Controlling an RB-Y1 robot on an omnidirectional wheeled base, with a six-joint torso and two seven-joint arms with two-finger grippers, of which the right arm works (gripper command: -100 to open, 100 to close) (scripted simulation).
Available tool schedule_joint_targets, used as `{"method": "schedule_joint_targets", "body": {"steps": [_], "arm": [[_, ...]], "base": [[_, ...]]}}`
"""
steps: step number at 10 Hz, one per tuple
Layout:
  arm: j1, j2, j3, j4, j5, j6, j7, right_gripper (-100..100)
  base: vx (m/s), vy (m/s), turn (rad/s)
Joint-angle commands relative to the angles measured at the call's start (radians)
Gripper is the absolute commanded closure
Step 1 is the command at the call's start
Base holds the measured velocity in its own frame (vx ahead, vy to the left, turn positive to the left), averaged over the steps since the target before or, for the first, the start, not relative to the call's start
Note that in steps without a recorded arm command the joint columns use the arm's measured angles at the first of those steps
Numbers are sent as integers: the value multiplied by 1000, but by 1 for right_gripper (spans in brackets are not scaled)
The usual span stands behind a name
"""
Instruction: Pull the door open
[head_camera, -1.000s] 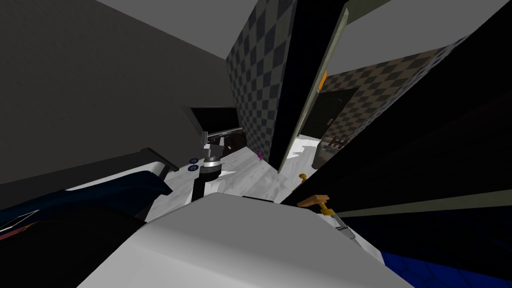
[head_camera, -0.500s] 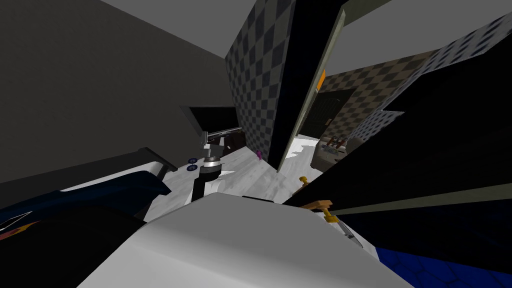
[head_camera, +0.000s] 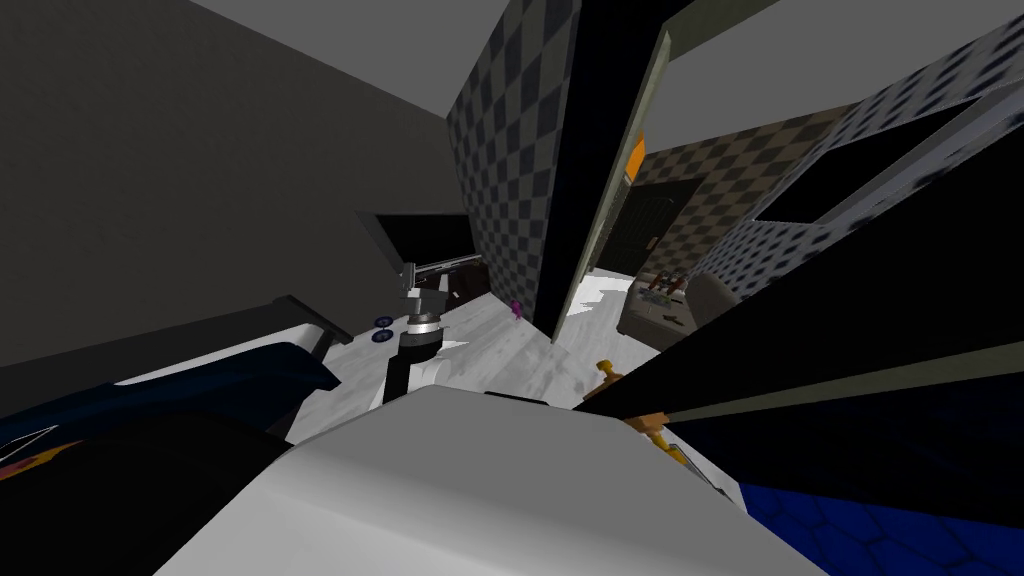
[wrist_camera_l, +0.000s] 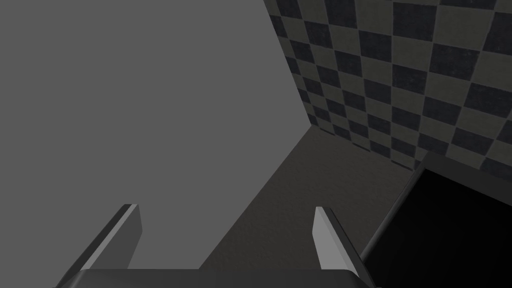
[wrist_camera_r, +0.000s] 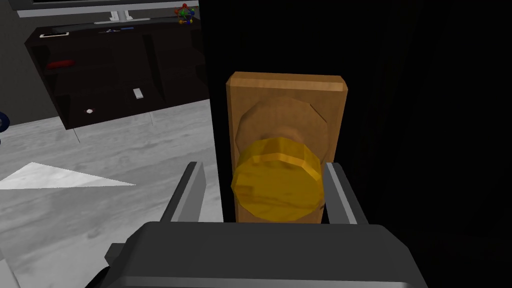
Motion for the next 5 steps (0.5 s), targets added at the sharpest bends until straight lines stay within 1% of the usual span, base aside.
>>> {"method": "schedule_joint_targets", "body": {"steps": [1, 3, 4, 5], "arm": [[4, 5, 20, 33, 18, -36, -18, 100], [9, -1, 30, 59, 29, -69, -33, 100], [10, -2, 32, 64, 31, -74, -35, 100], [10, -2, 33, 67, 32, -78, -37, 100]], "base": [[-43, -53, 2], [-70, -16, 16], [-68, -22, 36], [-85, -18, -11]]}}
